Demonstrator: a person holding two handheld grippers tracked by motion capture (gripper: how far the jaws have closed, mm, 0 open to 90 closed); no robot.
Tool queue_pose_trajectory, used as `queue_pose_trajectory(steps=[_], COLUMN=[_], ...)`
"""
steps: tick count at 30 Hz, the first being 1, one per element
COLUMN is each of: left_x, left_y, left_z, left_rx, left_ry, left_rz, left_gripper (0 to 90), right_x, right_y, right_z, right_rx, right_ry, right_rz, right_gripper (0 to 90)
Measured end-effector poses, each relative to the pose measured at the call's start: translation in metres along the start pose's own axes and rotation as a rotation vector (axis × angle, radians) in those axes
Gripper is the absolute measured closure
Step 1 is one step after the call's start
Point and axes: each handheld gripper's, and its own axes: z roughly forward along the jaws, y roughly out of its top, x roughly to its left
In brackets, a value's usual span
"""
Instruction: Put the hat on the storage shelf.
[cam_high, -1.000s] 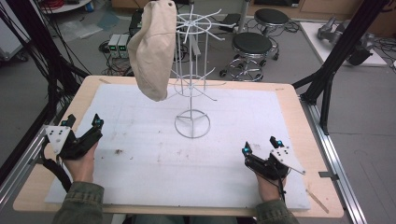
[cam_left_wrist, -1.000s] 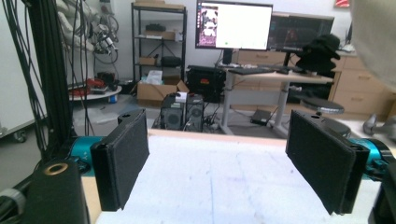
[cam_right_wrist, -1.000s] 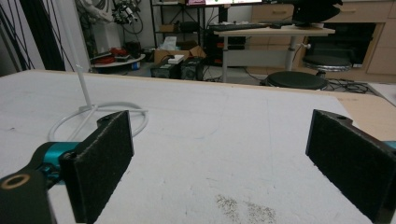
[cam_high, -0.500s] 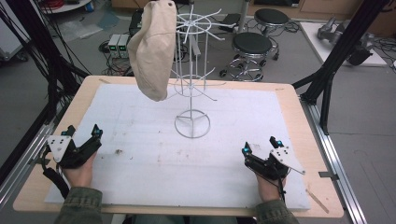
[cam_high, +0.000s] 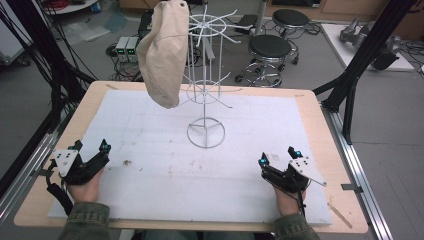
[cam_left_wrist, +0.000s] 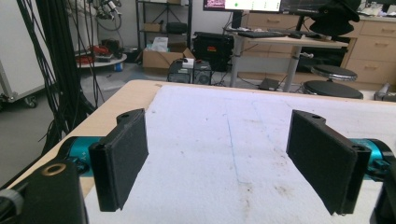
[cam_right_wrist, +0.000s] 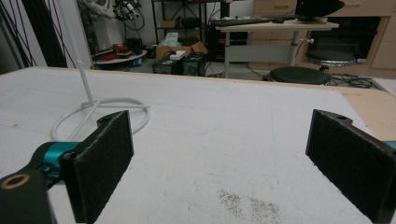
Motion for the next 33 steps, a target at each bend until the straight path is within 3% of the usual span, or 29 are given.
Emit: queue_pose_trajectory(steps=[3,6,17,27,33], left_x=[-0.001,-0.003,-0.011,-0.004,-0.004], left_y=[-0.002,-0.006,-0.006,-0.007,-0.007], left_z=[-0.001,0.000,0.003,0.002,0.002], left_rx=[0.013,0.026,0.039,0.035,0.037], left_ry=[-0.004,-0.018,-0.043,-0.031,-0.031], left_rz=[0.016,-0.006,0.009,-0.041,-0.048], left_gripper=[20.5,20.5,20.5,20.8,21.0], right_x=[0.000,-0.001,-0.008,-0.007,-0.006], right_y=[0.000,0.000,-0.002,-0.002,-0.003], right_z=[0.000,0.000,-0.006,-0.005,-0.004], right_rx=[0.002,0.003,-0.002,0.005,0.009], right_ry=[0.002,0.005,-0.006,0.003,0.005], right_rz=[0.003,0.001,0.035,0.033,0.034], right_gripper=[6.5,6.5,6.6,6.6,6.5])
